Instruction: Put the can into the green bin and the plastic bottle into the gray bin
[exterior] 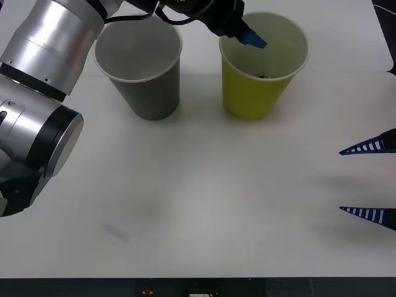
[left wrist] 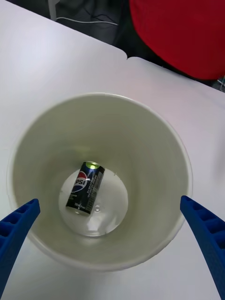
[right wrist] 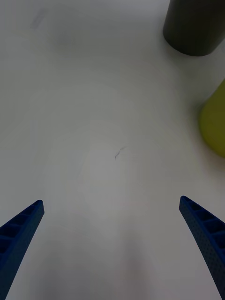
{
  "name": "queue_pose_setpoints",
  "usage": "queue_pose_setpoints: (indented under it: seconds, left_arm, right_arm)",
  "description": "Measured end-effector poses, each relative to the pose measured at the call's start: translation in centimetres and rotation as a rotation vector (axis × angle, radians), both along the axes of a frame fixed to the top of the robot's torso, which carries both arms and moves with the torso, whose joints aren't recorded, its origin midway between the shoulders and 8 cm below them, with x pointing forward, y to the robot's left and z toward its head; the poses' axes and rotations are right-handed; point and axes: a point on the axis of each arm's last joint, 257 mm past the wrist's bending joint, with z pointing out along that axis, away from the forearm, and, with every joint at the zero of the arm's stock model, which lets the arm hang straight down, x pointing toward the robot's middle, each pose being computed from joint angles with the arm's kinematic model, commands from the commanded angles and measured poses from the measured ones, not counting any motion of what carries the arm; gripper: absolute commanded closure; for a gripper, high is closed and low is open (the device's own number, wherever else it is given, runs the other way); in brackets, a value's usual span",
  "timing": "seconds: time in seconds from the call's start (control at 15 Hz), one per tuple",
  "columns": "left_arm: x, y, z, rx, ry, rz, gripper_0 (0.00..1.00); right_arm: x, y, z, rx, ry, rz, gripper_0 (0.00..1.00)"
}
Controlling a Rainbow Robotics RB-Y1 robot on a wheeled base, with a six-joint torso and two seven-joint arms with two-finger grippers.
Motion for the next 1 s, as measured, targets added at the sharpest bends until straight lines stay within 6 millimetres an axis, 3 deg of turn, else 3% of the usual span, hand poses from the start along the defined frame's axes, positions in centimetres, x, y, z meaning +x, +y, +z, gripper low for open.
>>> queue_pose_setpoints:
  seconds: [0.33, 0.6, 1.0]
  left_arm:
    - [-1.7, 6.1, 0.1, 0.070, -0.029, -0.101, 0.00]
    - [-3.4, 9.1, -0.6, 0.068, -0.091, -0.180, 0.00]
    - [-7.5, 13.5, -3.3, 0.143, -0.225, -0.206, 0.00]
  right_arm:
    - [0.0, 0.0, 0.0, 0.000, 0.000, 0.000, 0.00]
    - [0.0, 0.0, 0.0, 0.000, 0.000, 0.000, 0.00]
    - [0.0, 0.0, 0.0, 0.000, 0.000, 0.000, 0.00]
